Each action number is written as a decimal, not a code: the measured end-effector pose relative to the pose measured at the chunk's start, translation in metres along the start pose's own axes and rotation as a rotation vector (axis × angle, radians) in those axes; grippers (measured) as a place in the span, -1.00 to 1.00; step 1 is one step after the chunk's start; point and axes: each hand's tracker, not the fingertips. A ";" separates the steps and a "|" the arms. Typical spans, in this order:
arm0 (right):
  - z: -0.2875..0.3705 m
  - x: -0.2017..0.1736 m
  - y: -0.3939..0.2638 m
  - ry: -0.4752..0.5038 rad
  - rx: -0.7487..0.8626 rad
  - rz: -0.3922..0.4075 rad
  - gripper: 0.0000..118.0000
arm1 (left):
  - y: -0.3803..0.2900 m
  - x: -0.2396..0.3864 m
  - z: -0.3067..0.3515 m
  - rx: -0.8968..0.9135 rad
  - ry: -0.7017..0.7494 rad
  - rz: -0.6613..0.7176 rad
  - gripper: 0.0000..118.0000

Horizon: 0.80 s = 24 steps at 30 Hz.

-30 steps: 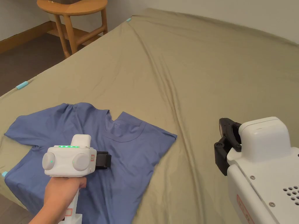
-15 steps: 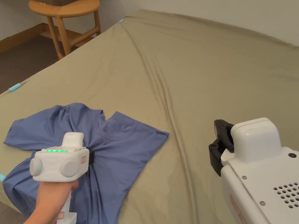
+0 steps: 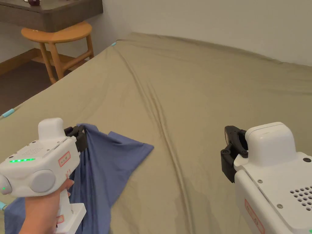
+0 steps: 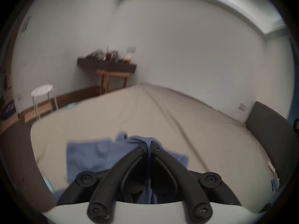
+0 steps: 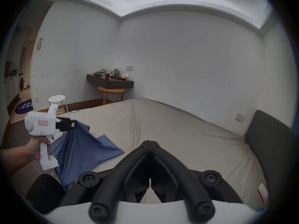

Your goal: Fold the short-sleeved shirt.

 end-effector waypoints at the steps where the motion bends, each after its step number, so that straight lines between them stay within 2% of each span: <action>1: 0.006 0.003 0.002 -0.007 0.012 -0.005 -1.00 | 0.018 0.020 0.011 0.035 -0.024 -0.026 -0.97; 10: 0.057 0.041 0.011 -0.112 0.090 -0.056 -1.00 | 0.137 0.143 0.073 0.316 -0.267 -0.191 -0.98; 15: 0.086 0.072 0.007 -0.242 0.099 -0.093 -1.00 | 0.189 0.212 0.094 0.414 -0.408 -0.276 -0.98; 19: 0.112 0.100 0.000 -0.312 0.104 -0.114 -1.00 | 0.208 0.264 0.105 0.444 -0.497 -0.381 -0.98; 24: 0.142 0.134 -0.009 -0.428 0.096 -0.105 -1.00 | 0.201 0.324 0.109 0.437 -0.630 -0.414 -0.98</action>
